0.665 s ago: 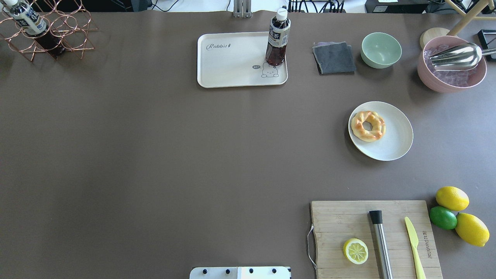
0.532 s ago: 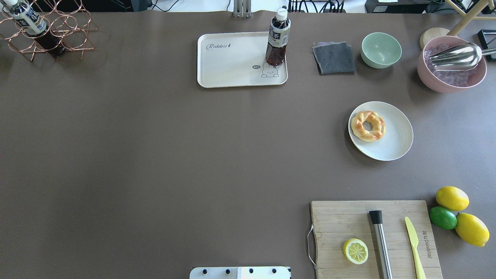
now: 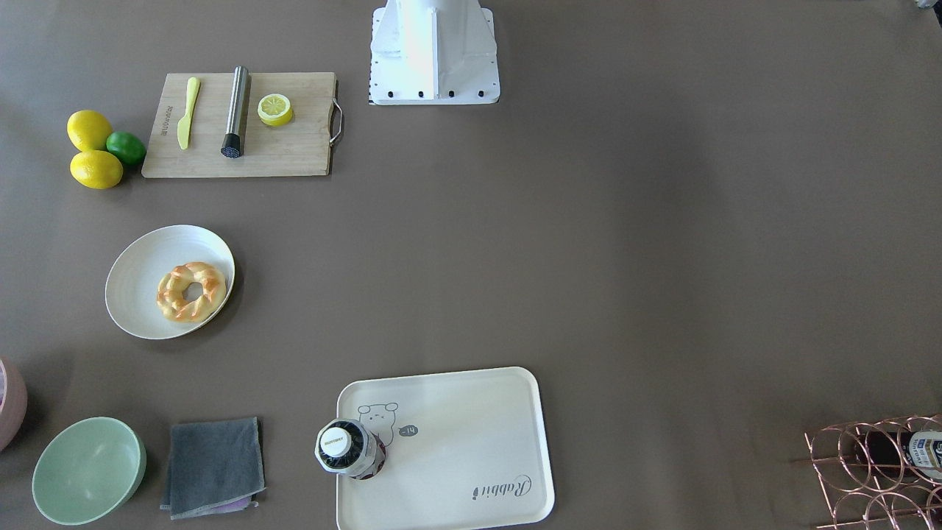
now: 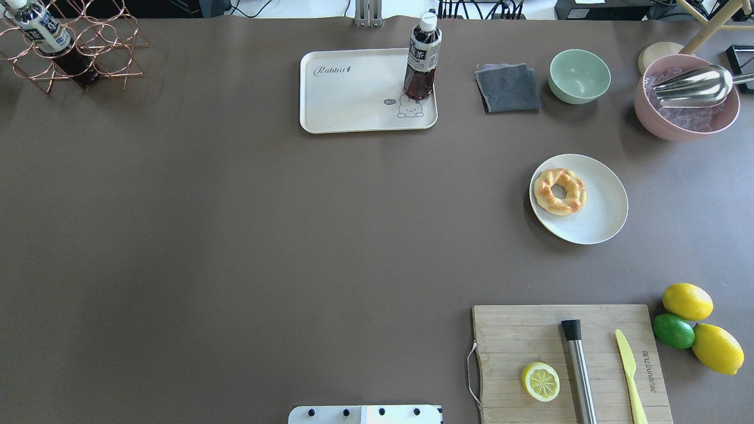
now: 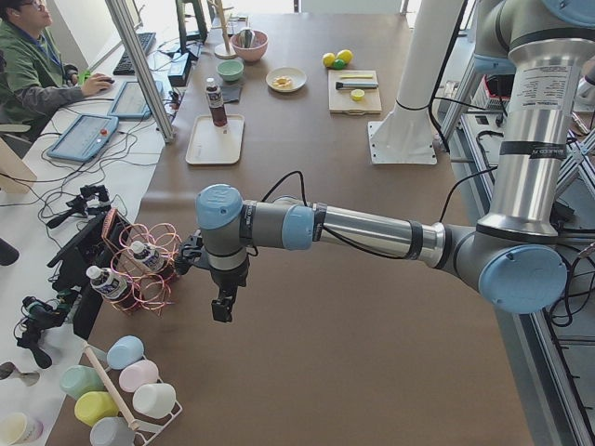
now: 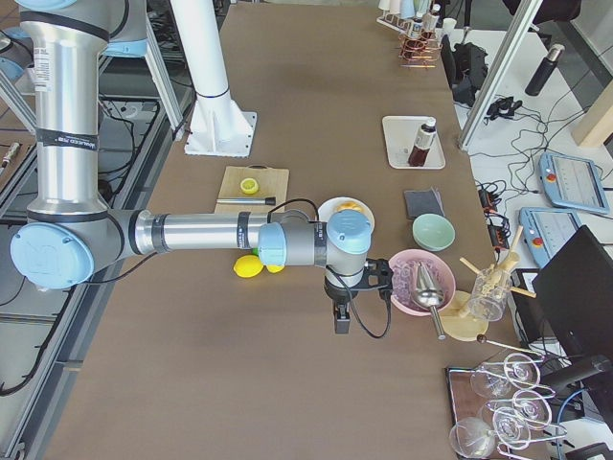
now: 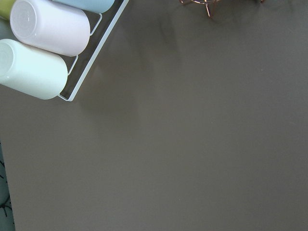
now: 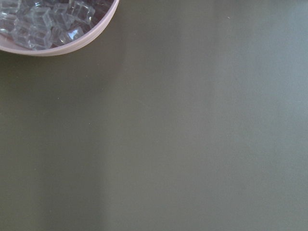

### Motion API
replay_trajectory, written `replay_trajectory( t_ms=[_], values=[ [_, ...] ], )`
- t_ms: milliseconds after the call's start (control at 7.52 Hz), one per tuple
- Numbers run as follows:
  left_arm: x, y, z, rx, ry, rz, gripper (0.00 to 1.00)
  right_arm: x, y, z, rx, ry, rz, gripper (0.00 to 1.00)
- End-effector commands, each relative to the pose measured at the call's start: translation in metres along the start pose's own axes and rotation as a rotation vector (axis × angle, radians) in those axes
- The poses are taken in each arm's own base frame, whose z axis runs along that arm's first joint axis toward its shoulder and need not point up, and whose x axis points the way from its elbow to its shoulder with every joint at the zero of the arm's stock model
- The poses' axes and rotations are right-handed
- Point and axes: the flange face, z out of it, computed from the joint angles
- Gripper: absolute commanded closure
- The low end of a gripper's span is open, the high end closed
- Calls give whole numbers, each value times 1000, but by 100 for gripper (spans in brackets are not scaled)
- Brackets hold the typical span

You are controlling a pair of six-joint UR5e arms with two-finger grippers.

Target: Place donut on tray

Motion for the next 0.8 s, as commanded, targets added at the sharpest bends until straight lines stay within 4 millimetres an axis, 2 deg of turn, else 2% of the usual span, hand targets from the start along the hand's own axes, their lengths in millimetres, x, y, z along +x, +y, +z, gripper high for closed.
replay_trajectory(
  t_ms=[0,399,665],
  values=[
    [3,-5,-4,41,-7,30,2,-4,1,-5,10,-1,-15,0],
    [10,-14,-15,125,-19,96,2,-5,0,-6,13,-1,-14,0],
    [7,-11,-10,106,-12,75,2,-7,-3,-9,18,-1,-16,0]
  ],
)
